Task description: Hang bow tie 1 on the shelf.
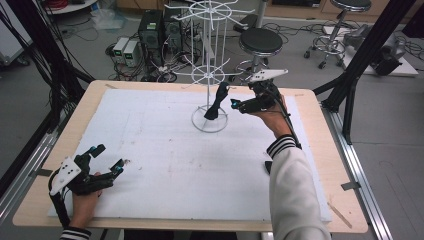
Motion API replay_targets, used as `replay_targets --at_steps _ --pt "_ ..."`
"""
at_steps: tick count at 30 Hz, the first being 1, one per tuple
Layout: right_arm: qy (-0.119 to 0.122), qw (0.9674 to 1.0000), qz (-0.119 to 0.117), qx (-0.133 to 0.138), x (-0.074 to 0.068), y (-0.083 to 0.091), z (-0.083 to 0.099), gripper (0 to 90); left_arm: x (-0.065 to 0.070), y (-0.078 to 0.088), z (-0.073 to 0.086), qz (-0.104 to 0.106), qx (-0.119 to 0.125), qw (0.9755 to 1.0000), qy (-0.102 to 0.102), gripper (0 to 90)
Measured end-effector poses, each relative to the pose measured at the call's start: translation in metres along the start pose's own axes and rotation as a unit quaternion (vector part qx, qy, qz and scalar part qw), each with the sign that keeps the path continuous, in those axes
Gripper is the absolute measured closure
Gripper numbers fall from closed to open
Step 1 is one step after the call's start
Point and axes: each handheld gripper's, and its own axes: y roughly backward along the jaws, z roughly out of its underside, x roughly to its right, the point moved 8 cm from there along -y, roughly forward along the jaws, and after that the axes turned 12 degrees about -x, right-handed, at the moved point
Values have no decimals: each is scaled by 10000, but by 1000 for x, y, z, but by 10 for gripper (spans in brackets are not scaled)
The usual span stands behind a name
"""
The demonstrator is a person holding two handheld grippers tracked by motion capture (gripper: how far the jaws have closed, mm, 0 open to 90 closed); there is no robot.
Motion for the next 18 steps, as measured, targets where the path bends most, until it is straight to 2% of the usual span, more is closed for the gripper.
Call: replay_targets --at_steps 8,12,18 --pt "-30 10000 5 27 1 4 0 15 -1 0 0 -9 -7 10000 24 138" --pt "-36 9999 -62 70 0 17 2 8 0 0 0 -1 -5 10000 1 138" --pt "-185 9989 -9 432 6 44 7 8 0 0 0 -3 7 10000 15 138"
